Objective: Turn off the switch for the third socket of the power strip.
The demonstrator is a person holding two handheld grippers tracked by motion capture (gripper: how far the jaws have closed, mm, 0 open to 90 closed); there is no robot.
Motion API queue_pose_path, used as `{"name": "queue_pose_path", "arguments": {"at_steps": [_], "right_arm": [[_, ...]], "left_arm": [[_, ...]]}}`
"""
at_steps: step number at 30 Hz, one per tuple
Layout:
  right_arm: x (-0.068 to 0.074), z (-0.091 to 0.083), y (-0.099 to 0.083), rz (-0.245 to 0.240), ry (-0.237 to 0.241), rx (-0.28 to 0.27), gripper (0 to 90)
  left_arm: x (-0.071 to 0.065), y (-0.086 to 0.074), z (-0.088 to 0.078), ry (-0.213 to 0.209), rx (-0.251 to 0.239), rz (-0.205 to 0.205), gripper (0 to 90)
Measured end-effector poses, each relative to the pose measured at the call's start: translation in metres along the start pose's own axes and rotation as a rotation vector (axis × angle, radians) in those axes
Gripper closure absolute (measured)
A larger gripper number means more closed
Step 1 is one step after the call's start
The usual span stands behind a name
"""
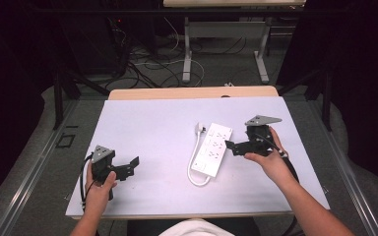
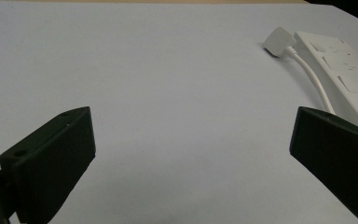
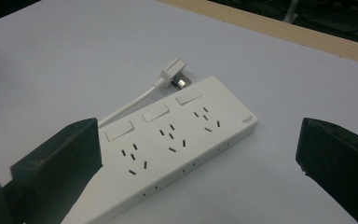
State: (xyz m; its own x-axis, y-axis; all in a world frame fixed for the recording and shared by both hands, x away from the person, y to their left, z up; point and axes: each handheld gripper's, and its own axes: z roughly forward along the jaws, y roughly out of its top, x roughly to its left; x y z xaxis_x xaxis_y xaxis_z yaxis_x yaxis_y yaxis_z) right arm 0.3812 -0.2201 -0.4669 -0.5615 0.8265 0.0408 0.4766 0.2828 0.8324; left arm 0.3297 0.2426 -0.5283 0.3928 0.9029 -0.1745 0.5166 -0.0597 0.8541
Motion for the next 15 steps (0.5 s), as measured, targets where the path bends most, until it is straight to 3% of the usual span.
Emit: {"name": "queue_pose_path", "arguments": {"at_steps": [15], "right_arm": [[-0.025, -0.022, -0.027, 0.072, -0.047, -0.017, 0.0]], "left_arm": [[0.0, 0.0, 0.0, -0.001, -0.001, -0.001, 0.1]]}}
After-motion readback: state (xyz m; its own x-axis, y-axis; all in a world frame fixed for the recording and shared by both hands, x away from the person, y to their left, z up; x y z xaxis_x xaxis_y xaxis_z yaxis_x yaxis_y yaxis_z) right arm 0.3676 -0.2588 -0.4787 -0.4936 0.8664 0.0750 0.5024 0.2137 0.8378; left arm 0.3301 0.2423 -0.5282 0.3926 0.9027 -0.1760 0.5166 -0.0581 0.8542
